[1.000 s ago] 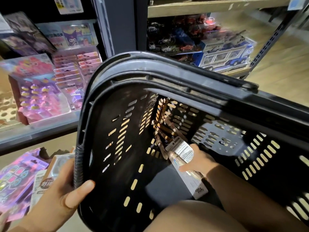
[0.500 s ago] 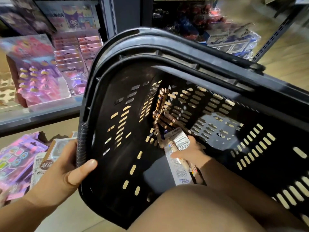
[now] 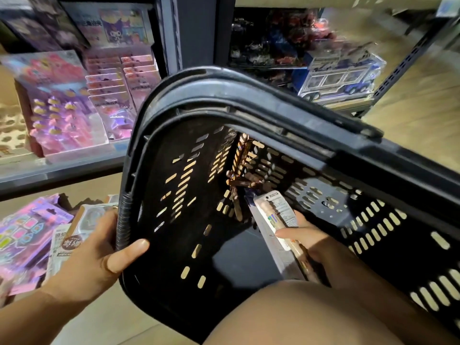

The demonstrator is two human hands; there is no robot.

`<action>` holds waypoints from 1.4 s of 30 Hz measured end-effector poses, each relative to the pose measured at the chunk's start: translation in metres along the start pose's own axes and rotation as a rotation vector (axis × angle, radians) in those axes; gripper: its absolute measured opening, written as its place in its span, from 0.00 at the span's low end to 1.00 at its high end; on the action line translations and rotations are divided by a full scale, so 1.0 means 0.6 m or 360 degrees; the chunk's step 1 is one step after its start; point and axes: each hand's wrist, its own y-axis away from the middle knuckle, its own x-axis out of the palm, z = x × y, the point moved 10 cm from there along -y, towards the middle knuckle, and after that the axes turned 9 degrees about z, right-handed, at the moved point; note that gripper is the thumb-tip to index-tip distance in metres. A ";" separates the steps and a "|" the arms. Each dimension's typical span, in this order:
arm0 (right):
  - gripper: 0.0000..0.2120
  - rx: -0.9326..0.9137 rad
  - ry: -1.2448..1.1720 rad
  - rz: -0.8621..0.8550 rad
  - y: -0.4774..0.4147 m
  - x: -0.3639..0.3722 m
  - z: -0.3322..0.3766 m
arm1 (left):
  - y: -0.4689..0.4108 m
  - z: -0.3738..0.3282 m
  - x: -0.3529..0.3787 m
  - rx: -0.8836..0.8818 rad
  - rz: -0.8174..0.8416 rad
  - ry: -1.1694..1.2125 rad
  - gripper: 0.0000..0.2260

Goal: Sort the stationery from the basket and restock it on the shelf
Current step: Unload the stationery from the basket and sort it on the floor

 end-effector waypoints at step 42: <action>0.43 -0.0510 0.1156 0.0962 0.359 0.467 0.338 | 0.188 -0.139 0.113 -0.0182 -0.0360 0.1614 0.30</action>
